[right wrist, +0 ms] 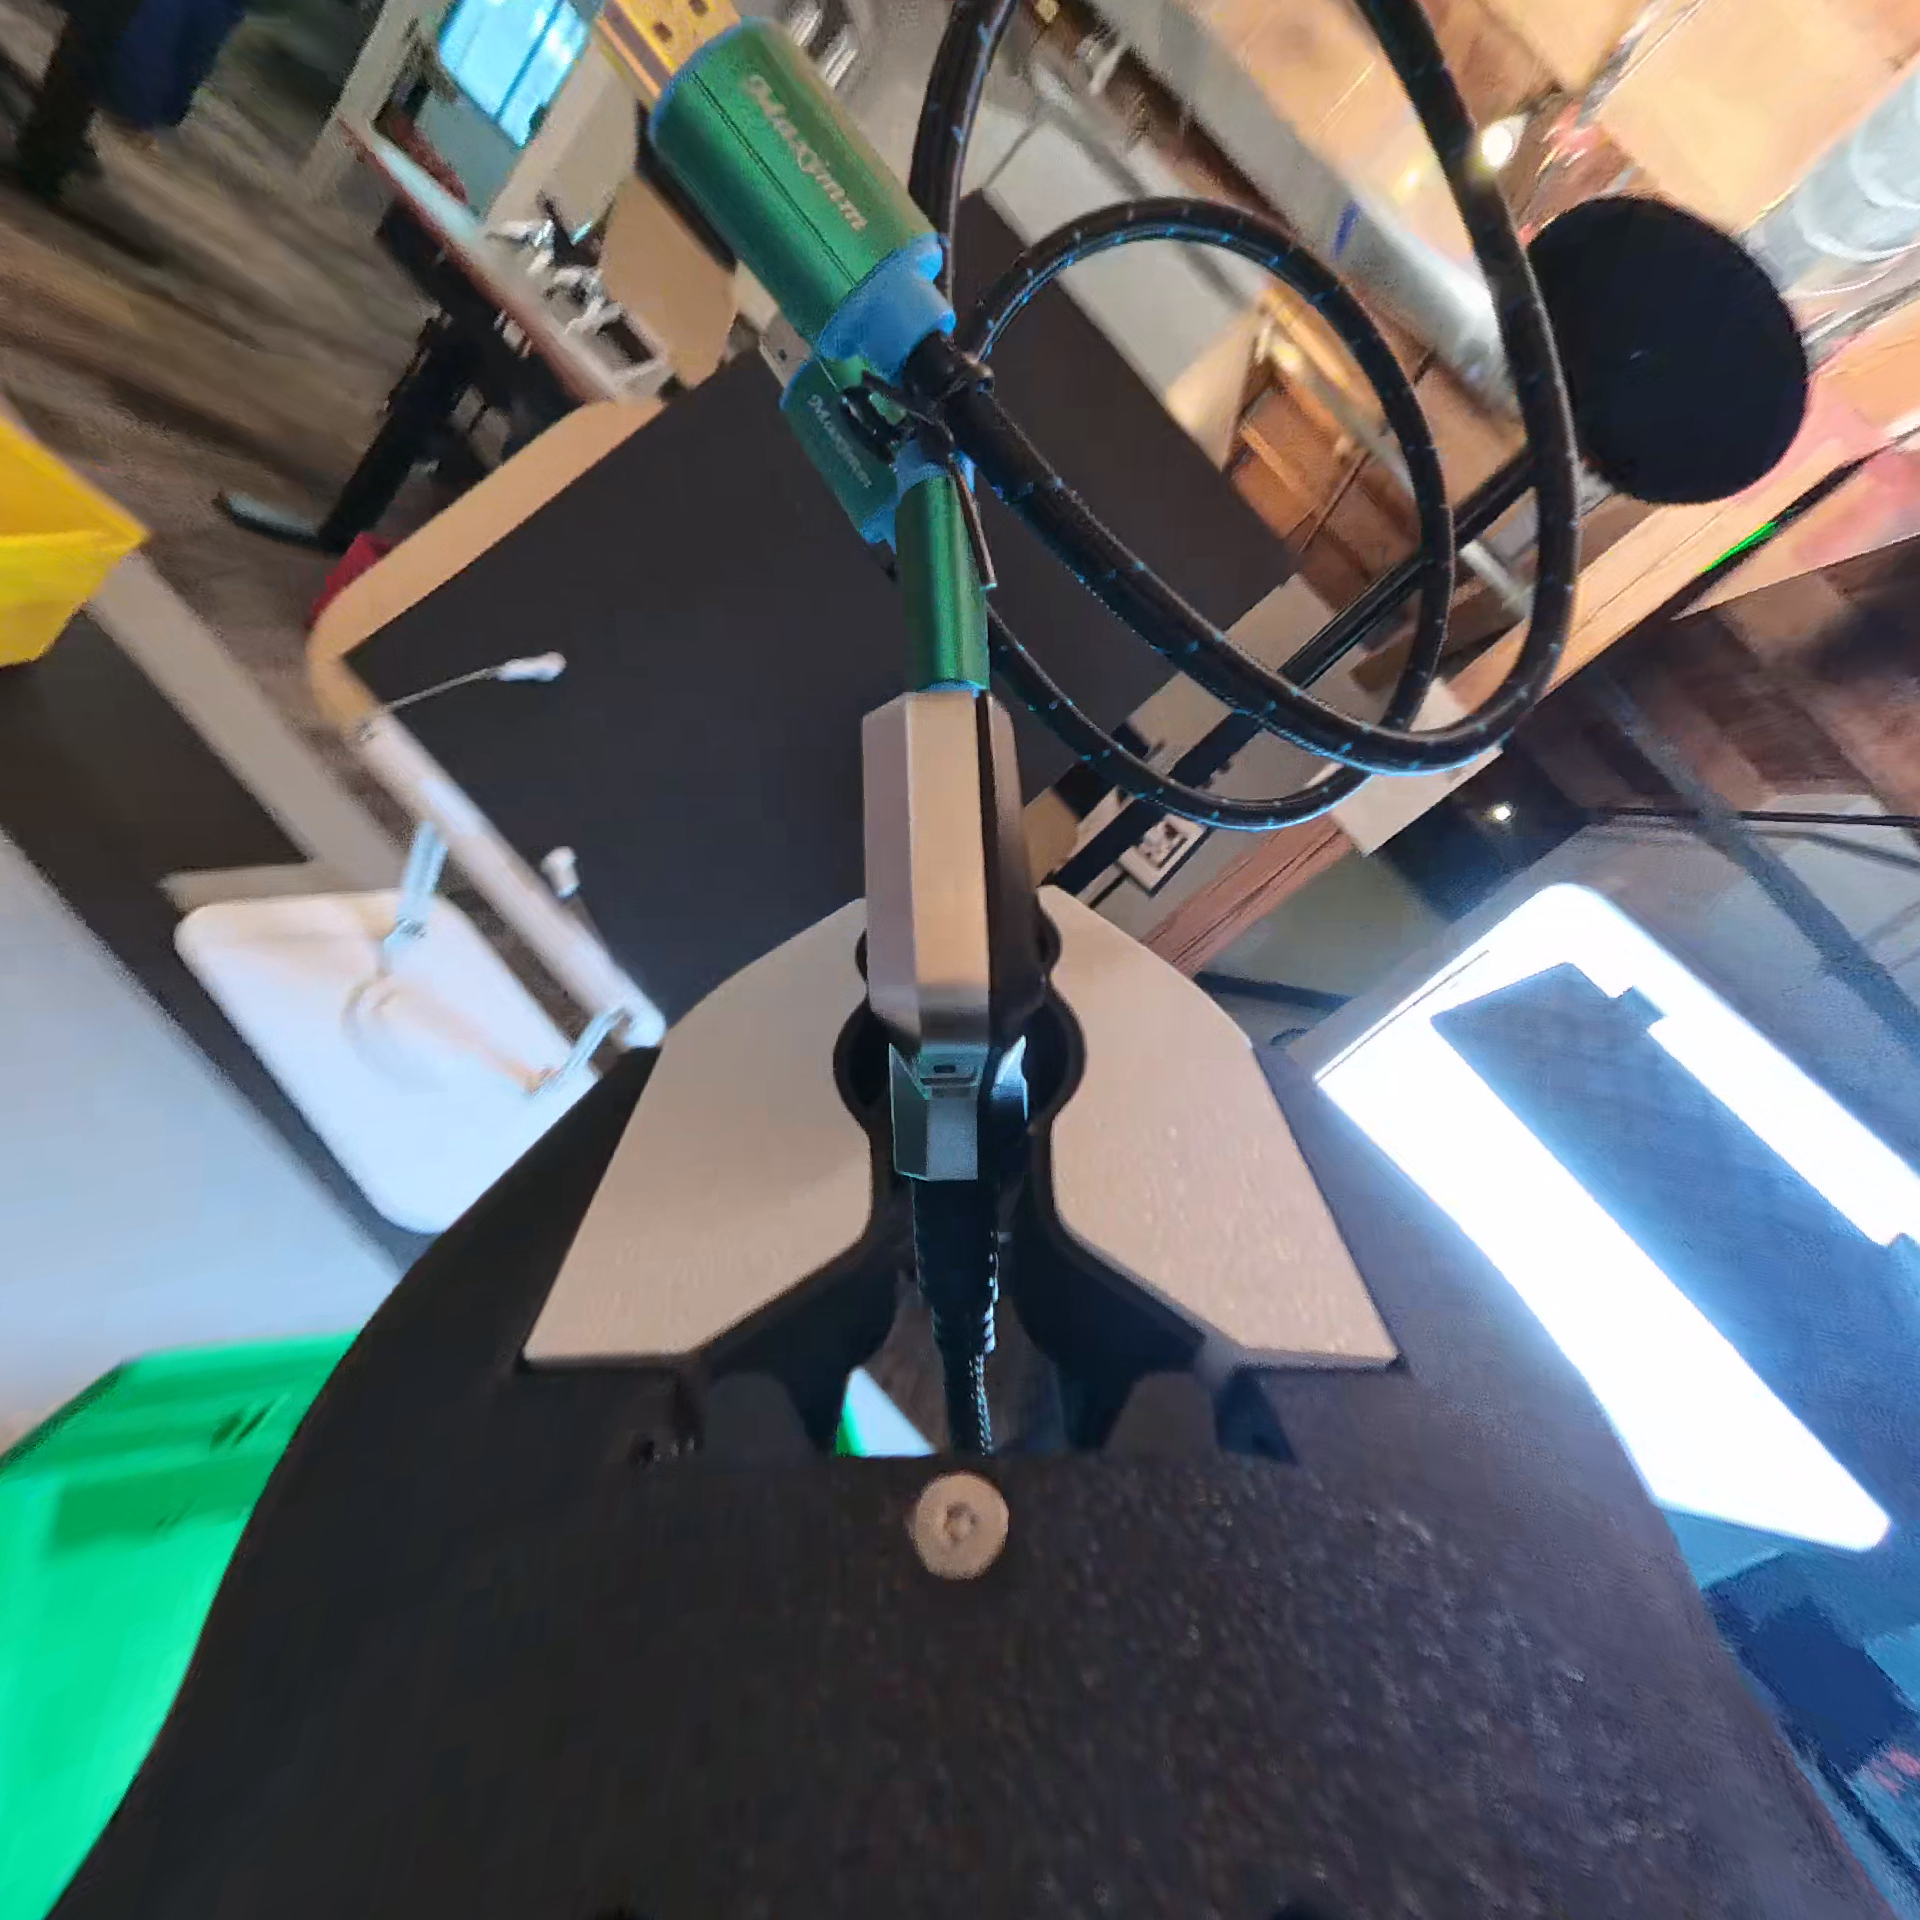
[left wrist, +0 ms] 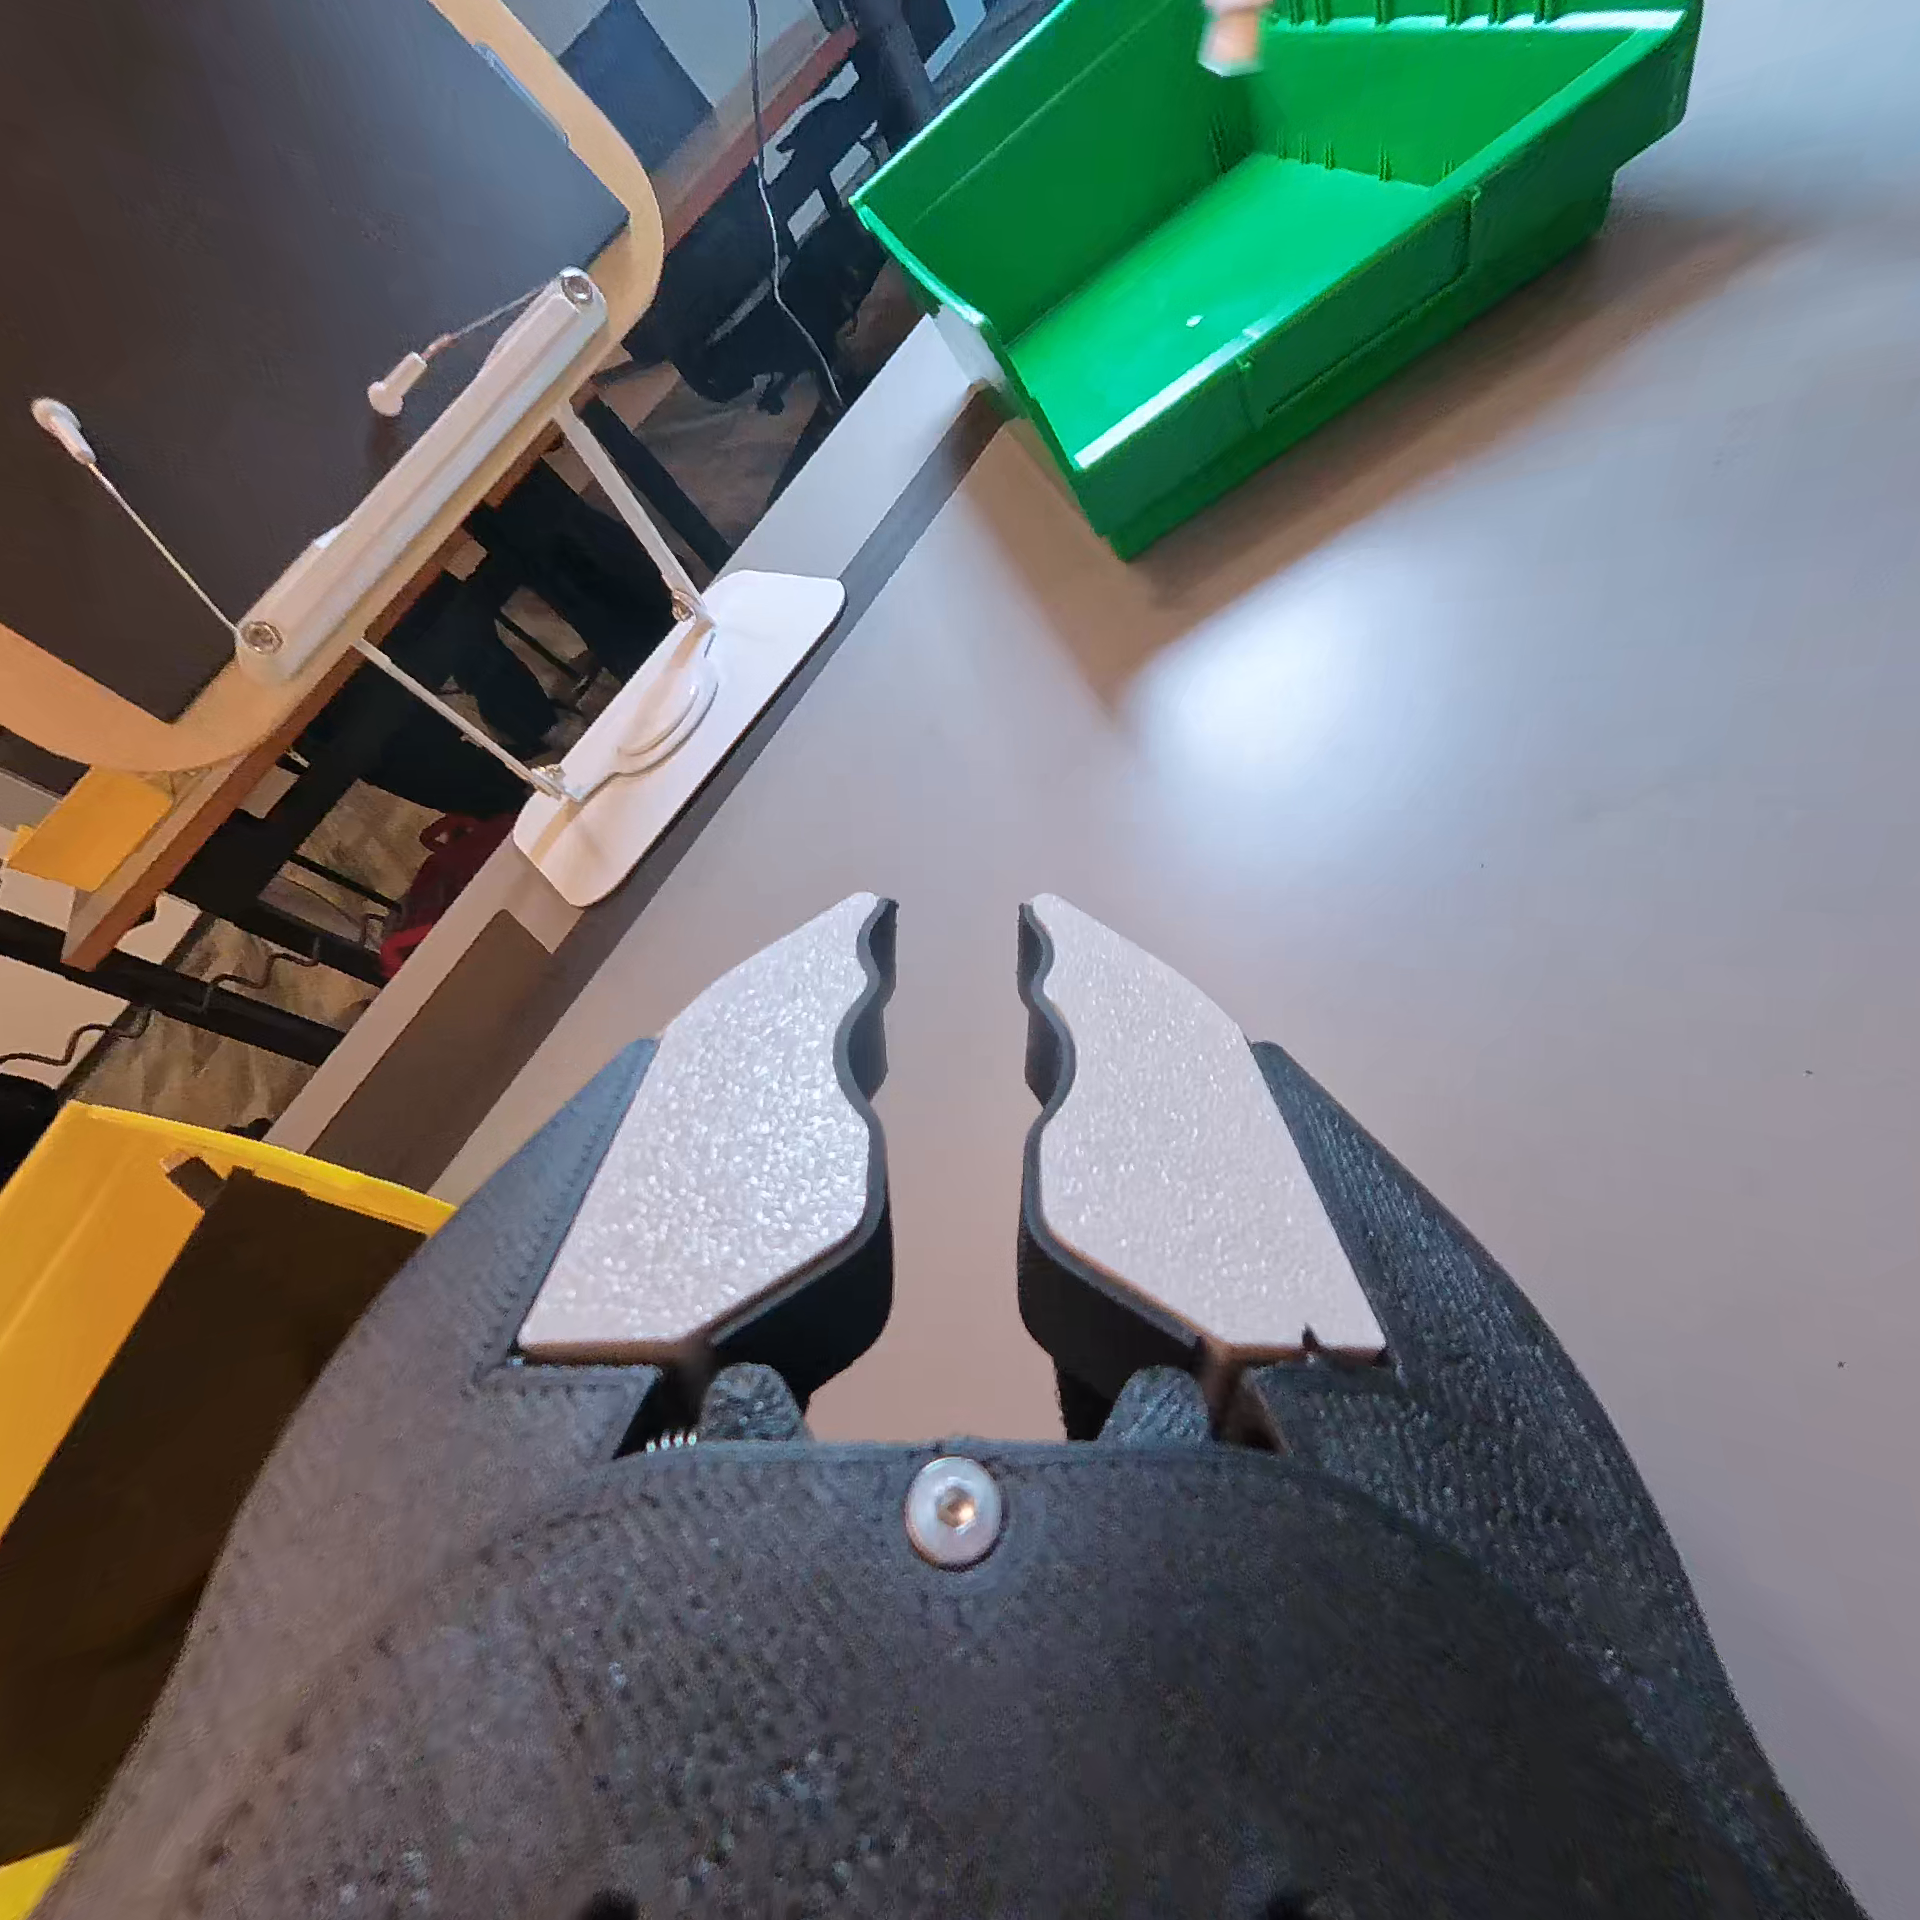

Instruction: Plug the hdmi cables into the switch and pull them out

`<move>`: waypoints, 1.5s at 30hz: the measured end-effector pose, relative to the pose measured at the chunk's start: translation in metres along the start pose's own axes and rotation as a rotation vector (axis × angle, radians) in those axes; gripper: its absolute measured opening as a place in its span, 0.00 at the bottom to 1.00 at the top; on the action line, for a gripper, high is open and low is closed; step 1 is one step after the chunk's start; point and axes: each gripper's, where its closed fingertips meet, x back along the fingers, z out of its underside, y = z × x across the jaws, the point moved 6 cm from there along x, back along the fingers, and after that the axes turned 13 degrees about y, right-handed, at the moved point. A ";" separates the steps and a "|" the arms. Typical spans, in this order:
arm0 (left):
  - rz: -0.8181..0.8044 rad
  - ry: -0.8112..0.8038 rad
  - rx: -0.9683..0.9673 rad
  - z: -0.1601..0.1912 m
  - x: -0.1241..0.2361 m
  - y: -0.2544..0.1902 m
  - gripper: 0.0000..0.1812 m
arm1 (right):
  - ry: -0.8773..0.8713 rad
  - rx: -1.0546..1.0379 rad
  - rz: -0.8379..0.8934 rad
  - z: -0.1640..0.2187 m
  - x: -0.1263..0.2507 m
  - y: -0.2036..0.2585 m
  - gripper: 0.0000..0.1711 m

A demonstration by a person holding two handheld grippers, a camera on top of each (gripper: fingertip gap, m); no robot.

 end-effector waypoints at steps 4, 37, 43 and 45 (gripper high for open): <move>0.012 0.019 0.018 0.008 -0.003 -0.001 0.13 | -0.072 -0.027 0.110 -0.006 -0.030 -0.036 0.13; 0.040 -0.031 0.359 0.047 0.012 0.059 0.18 | 0.735 -0.135 -0.461 0.182 -0.001 0.096 0.41; -0.153 0.057 0.462 0.091 0.049 0.141 0.18 | 0.475 -0.144 -0.450 0.157 0.090 0.109 0.35; -0.193 0.145 0.464 0.103 0.055 0.170 0.18 | 0.454 -0.144 -0.477 0.160 0.111 0.126 0.34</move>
